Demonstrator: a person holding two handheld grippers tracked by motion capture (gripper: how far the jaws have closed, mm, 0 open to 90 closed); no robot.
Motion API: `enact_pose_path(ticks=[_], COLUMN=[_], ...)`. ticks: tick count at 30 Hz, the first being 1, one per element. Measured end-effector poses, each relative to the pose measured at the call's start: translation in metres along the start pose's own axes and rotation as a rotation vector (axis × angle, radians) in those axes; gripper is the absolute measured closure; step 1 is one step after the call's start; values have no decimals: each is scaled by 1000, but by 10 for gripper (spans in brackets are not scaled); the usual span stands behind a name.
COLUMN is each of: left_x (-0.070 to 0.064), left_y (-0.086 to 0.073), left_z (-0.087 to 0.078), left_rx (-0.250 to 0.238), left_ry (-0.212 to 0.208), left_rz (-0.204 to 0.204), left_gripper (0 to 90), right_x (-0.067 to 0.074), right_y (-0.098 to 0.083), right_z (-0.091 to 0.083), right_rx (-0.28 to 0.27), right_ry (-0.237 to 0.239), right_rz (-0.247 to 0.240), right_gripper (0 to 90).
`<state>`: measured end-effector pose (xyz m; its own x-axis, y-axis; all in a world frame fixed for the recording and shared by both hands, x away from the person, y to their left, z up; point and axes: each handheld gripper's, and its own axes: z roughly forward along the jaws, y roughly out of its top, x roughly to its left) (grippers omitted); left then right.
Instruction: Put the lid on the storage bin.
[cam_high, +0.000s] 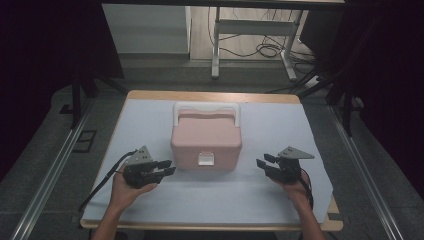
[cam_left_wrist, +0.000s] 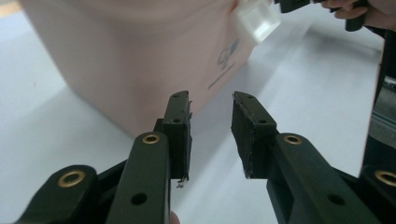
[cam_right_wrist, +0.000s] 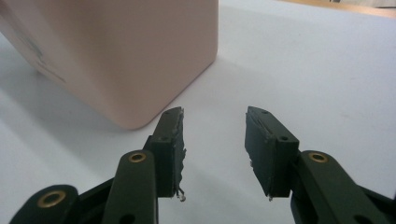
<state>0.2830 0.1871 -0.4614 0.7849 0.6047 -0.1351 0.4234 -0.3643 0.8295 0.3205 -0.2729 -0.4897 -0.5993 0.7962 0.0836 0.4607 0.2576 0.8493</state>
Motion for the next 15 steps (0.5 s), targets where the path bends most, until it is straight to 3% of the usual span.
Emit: enact_pose_path(ticks=[7,15], left_x=[15,23], left_y=[-20,-29], left_z=[3,0], left_rx=[-1,-2], left_ry=[36,68], left_rz=[-70,-104], left_gripper=[671,654], right_x=[-1,0], right_y=[-7,-9], right_z=[1,2], right_rx=[27,35], right_ry=[1,-6], right_rz=[-4,-15], right_gripper=[554,531])
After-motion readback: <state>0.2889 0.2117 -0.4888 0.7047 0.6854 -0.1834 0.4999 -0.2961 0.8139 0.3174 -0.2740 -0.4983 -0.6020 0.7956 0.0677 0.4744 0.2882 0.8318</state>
